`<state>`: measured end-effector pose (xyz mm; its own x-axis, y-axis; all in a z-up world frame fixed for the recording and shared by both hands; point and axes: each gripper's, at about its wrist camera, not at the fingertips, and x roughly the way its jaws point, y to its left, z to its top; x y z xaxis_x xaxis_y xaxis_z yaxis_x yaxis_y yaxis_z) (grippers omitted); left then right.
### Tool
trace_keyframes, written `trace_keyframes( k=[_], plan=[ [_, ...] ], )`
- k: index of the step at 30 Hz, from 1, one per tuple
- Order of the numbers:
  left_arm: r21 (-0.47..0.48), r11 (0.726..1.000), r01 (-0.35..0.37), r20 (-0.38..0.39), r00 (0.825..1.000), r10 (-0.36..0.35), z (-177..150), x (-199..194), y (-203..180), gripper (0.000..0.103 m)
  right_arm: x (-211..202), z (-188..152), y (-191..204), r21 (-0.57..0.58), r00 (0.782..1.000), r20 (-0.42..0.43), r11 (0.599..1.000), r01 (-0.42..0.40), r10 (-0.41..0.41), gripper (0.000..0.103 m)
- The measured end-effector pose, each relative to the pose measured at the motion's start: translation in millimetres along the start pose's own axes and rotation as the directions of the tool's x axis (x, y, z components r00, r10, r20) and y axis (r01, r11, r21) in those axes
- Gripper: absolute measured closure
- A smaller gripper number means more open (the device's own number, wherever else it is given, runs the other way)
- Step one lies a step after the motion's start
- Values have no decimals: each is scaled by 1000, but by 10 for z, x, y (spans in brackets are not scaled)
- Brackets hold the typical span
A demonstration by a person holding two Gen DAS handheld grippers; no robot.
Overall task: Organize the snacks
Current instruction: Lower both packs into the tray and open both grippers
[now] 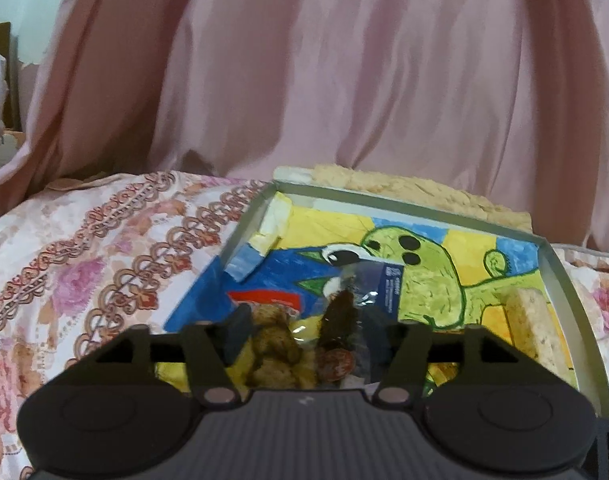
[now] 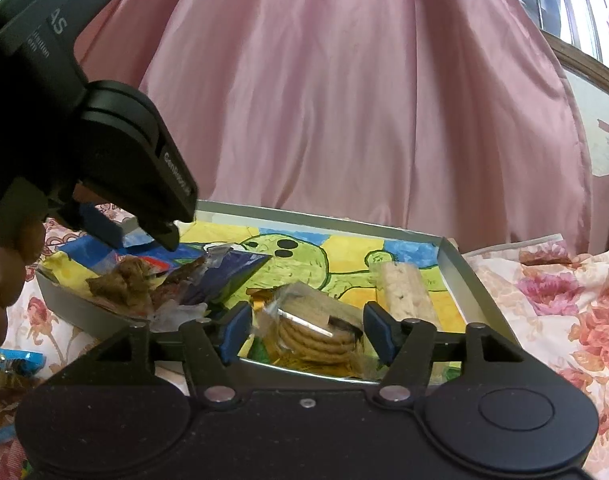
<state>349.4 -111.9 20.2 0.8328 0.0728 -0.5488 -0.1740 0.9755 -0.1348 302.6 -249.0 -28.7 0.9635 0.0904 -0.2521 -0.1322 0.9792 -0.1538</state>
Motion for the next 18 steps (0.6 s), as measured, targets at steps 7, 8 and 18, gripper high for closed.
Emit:
trace_keyframes(
  k=[7, 8, 18],
  plan=[
    [-21, 999, -30, 35, 999, 30, 25, -190, 137, 6, -143, 122, -5, 10, 1000, 31, 1000, -1, 1, 18],
    [-24, 999, -33, 44, 998, 34, 30, -232, 157, 4, -180, 150, -4, 9, 999, 39, 1000, 1, -1, 16],
    [-60, 998, -32, 109, 993, 39, 117, -817, 452, 1, -743, 451, -21, 40, 985, 157, 997, 60, -66, 1]
  ],
)
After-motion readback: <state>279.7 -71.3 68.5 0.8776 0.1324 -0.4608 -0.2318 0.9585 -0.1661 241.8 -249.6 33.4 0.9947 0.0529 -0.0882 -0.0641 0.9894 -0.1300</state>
